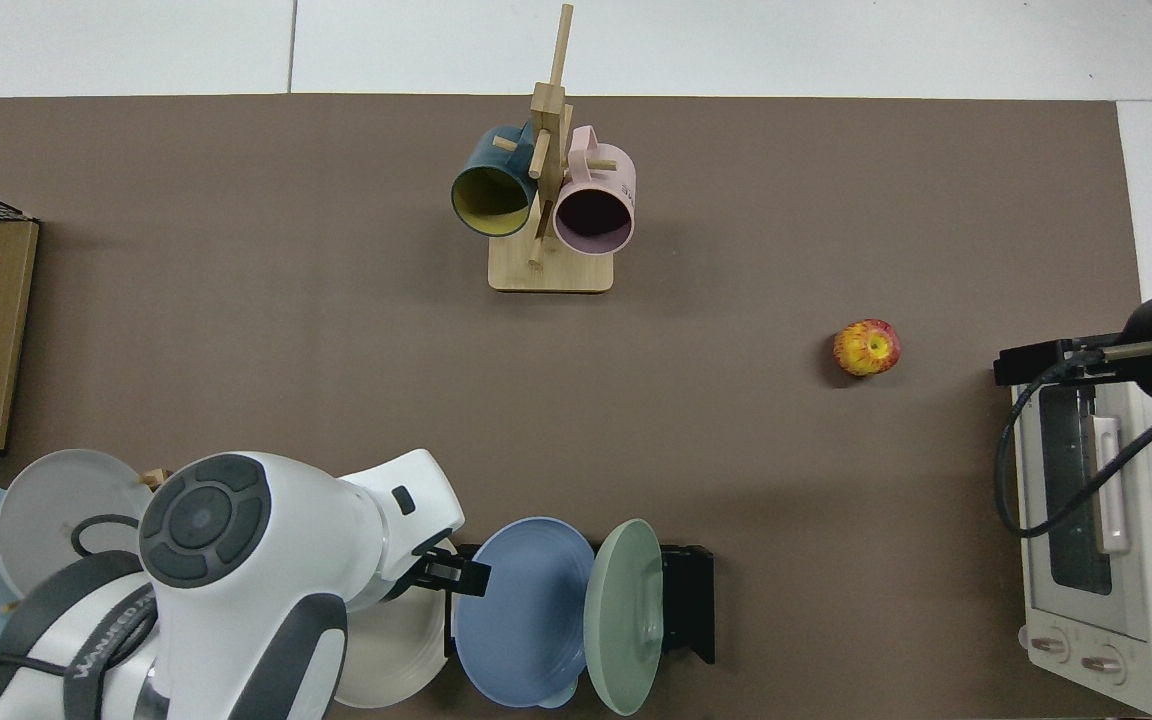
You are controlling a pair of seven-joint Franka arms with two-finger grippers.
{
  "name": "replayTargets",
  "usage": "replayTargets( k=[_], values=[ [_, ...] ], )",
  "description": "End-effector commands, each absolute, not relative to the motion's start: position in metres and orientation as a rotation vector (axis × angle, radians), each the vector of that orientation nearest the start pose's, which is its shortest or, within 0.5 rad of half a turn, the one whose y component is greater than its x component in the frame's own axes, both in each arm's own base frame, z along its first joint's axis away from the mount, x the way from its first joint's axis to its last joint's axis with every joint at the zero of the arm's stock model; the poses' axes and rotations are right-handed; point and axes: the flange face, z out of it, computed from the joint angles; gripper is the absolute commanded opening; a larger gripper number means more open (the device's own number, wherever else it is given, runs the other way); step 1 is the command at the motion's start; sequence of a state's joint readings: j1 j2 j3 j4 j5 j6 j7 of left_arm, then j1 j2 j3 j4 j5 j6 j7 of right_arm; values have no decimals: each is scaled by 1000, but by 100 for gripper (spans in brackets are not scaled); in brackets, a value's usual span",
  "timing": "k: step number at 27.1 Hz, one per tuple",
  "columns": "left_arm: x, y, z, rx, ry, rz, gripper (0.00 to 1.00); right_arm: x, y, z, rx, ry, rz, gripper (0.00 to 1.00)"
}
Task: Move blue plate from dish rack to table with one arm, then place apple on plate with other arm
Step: 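Reach the left gripper down to the blue plate in the dish rack, then grasp the blue plate rim with the left gripper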
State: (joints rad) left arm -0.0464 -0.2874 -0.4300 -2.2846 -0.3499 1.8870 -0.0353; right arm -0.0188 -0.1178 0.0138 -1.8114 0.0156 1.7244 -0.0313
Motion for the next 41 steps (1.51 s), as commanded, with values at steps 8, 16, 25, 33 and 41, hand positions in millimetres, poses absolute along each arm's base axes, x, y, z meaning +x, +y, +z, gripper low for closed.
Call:
replayTargets(
  k=[8, 16, 25, 33, 41],
  values=[
    [360, -266, 404, -3299, 401, 253, 100, 525, -3, 588, -3125, -51, -44, 100],
    [336, -288, 394, -3260, 355, 272, 84, 525, -3, 588, -3125, -51, -44, 100],
    [342, -286, 395, -3268, 332, 279, 21, 525, -3, 588, -3125, -51, -44, 100],
    [366, -271, 428, -3289, 343, 247, 0, 525, -3, 588, -3125, -51, -44, 100],
    [398, -237, 471, -3286, 341, 251, 0, 525, -3, 588, -3125, -51, -44, 100]
  ],
)
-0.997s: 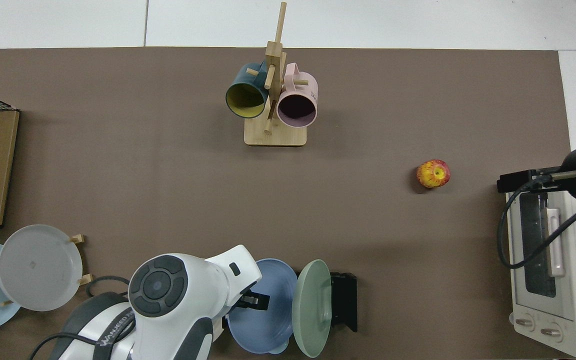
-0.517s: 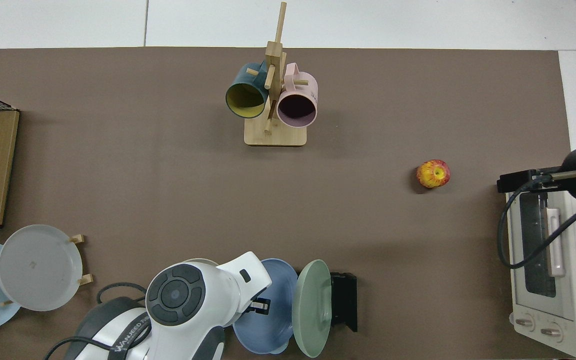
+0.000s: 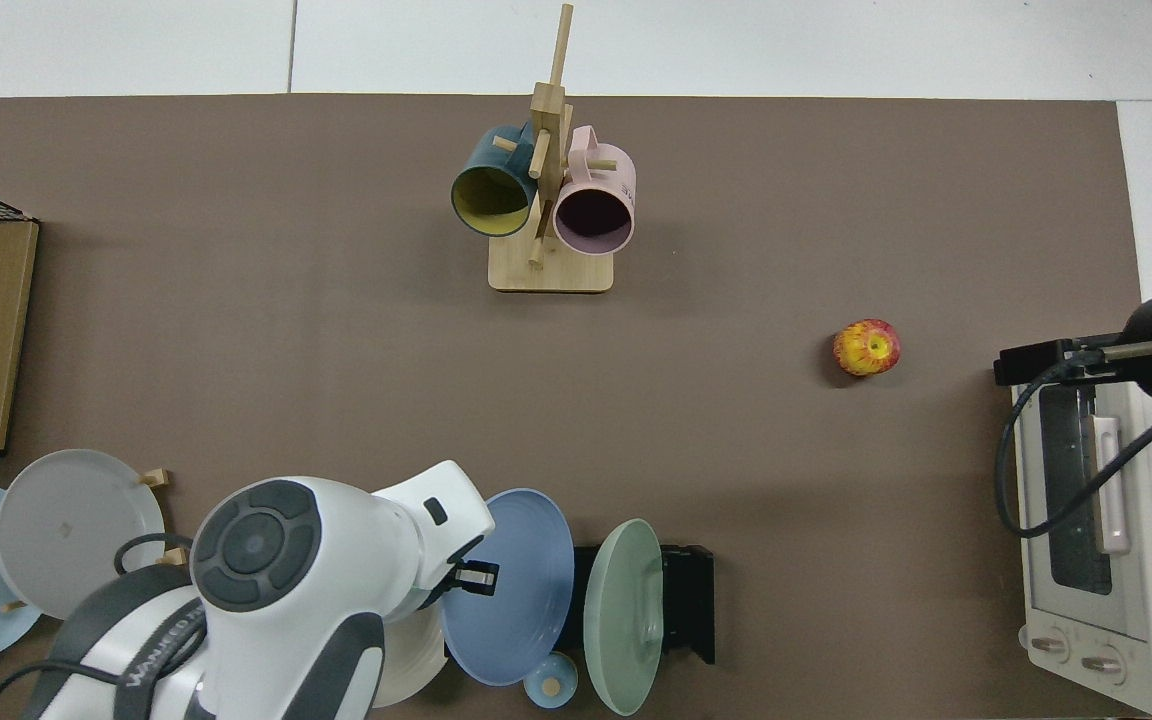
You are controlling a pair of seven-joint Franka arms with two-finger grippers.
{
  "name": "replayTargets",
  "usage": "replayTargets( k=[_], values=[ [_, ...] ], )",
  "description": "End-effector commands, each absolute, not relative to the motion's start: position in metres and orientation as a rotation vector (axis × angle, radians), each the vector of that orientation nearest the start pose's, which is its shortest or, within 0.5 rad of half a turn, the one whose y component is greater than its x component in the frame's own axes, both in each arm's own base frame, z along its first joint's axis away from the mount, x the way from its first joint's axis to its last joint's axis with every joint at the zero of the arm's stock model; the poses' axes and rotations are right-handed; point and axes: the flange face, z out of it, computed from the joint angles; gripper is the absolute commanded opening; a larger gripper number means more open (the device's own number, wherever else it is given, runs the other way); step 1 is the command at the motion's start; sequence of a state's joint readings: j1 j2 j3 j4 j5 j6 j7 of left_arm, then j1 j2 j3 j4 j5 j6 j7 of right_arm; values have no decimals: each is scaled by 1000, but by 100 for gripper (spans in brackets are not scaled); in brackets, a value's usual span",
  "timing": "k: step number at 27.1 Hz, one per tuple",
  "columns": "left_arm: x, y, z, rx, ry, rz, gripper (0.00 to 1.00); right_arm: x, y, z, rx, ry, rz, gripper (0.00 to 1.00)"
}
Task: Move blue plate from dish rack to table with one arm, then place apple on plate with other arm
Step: 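Lift the blue plate out of the rack with the left gripper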
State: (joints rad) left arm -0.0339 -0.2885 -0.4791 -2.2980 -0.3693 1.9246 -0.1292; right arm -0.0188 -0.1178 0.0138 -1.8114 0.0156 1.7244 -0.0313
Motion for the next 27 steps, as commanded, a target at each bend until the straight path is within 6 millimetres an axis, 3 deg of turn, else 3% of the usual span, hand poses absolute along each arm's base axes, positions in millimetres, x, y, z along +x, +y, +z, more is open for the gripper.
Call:
replayTargets(
  k=[1, 7, 12, 15, 22, 25, 27],
  values=[
    [402, -237, 473, -3291, 339, 249, 0, 525, -3, 588, -3125, -51, -44, 100],
    [445, -224, 485, -3357, 248, 232, 0, 525, -3, 588, -3125, -49, -44, 100],
    [484, -186, 484, -3428, 330, 140, 0, 525, -3, 588, -3125, -51, -44, 100],
    [503, -176, 471, -3502, 297, 85, 0, 525, -4, 588, -3131, -50, -44, 100],
    [541, -162, 424, -3671, 26, 56, 0, 528, -10, 587, -3126, -51, -61, 100],
    [552, -154, 403, -3735, 45, 22, 0, 538, -9, 583, -3126, -93, -188, 100],
    [554, -153, 393, -3743, 82, 27, 0, 546, -9, 569, -3126, -101, -191, 100]
  ],
)
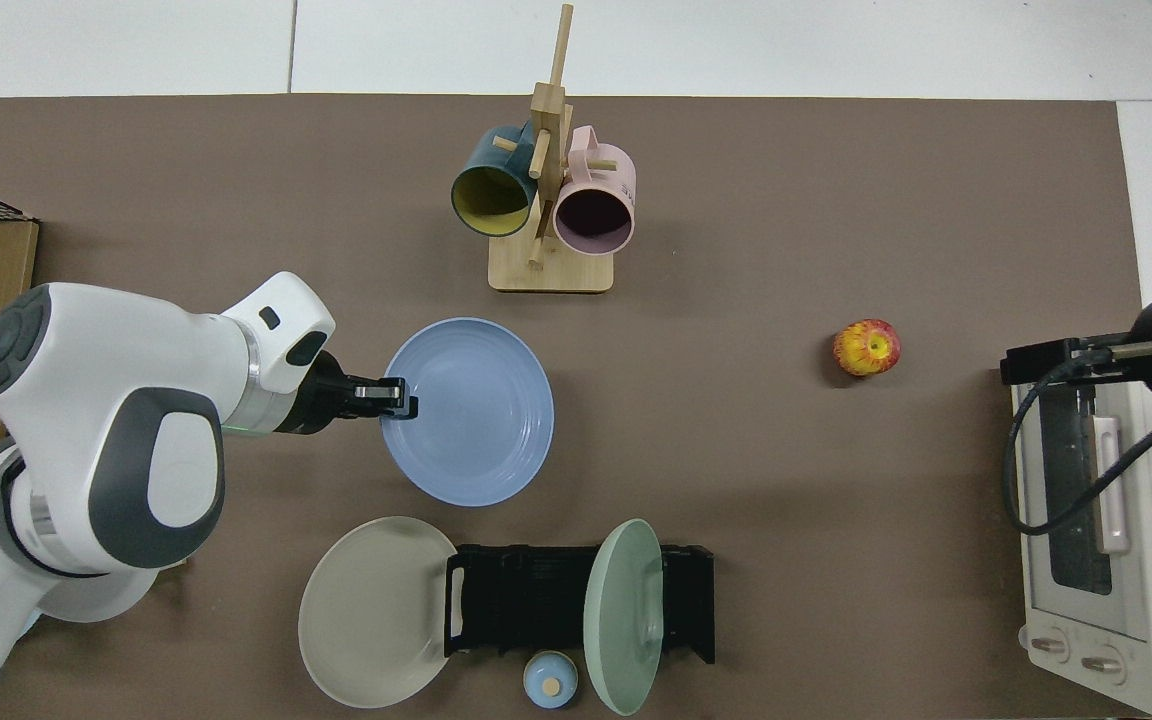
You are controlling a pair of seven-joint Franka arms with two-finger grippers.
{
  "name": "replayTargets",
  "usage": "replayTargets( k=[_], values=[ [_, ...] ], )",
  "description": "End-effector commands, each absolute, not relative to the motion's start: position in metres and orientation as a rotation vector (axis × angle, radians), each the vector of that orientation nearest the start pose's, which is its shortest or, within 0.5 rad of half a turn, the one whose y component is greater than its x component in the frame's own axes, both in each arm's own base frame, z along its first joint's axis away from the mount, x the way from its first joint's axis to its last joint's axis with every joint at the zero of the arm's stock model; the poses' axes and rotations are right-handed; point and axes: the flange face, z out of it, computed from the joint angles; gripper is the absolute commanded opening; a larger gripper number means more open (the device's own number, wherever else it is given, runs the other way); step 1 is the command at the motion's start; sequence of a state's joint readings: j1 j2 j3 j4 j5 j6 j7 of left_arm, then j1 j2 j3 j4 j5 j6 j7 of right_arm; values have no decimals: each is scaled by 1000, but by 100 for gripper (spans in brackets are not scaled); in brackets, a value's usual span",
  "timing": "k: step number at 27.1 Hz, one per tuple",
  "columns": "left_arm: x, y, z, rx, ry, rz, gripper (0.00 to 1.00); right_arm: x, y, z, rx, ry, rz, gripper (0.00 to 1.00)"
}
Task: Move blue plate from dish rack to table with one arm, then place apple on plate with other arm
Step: 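Lower the blue plate onto the table while the right gripper grasps the apple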
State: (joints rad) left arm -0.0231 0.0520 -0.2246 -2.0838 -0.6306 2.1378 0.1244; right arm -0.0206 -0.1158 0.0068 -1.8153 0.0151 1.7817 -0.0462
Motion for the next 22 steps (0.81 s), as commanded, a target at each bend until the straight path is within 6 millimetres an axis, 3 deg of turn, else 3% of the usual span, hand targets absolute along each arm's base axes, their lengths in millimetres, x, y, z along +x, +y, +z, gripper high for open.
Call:
replayTargets(
  k=[1, 6, 12, 19, 22],
  values=[
    [555, -154, 387, 2538, -63, -24, 0, 552, -10, 561, -3126, -103, -188, 100],
    [564, -157, 368, 2549, -41, 28, 0, 580, -11, 519, -3125, -108, -200, 100],
    [564, -172, 346, 2528, -9, 22, 0, 616, -5, 448, -3120, -117, -210, 100],
    [553, -205, 342, 2534, -56, 29, 0, 624, 2, 404, -3115, -126, -167, 100],
    [551, -215, 340, 2553, -43, 51, 23, 619, 4, 391, -3110, -121, -148, 100]
  ],
)
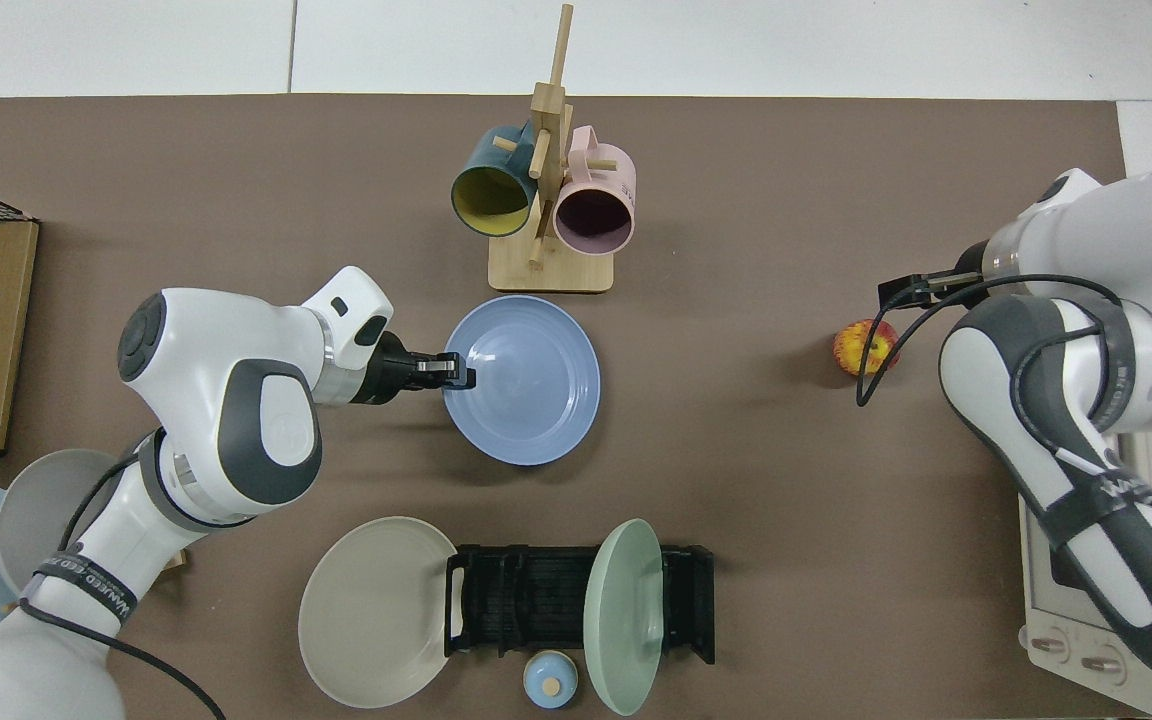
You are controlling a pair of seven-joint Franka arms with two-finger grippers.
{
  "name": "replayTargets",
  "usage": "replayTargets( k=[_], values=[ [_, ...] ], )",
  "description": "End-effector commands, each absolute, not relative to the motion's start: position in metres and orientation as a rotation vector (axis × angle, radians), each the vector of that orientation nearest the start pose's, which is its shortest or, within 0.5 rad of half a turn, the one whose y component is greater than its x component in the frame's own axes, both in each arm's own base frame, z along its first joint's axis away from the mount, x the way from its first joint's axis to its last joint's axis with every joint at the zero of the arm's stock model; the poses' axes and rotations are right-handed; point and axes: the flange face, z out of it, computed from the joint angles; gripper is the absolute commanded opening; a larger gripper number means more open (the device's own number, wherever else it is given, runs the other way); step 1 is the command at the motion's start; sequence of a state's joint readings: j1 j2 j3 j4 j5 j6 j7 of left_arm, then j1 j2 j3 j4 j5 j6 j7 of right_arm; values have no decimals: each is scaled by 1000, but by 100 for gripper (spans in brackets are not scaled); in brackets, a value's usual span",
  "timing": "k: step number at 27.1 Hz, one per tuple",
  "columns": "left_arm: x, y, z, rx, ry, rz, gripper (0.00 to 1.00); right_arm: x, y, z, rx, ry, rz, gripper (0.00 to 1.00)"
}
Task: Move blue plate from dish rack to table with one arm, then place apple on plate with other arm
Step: 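Lower the blue plate onto the table while the right gripper grasps the apple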
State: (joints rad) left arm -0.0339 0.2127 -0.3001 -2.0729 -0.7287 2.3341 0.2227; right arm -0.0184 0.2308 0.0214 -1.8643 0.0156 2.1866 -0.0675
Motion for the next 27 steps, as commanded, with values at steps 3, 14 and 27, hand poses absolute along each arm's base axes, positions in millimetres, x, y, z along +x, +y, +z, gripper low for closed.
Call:
replayTargets(
  k=[3, 14, 27],
  values=[
    [549, -221, 340, 2570, -46, 65, 28, 614, 7, 382, -3053, -52, -125, 100],
    [547, -227, 342, 2592, -96, 62, 50, 615, 24, 338, -3045, -103, -136, 100],
    [562, -226, 393, 2853, -145, -13, 58, 602, 23, 312, -3053, -146, -70, 100]
  ],
)
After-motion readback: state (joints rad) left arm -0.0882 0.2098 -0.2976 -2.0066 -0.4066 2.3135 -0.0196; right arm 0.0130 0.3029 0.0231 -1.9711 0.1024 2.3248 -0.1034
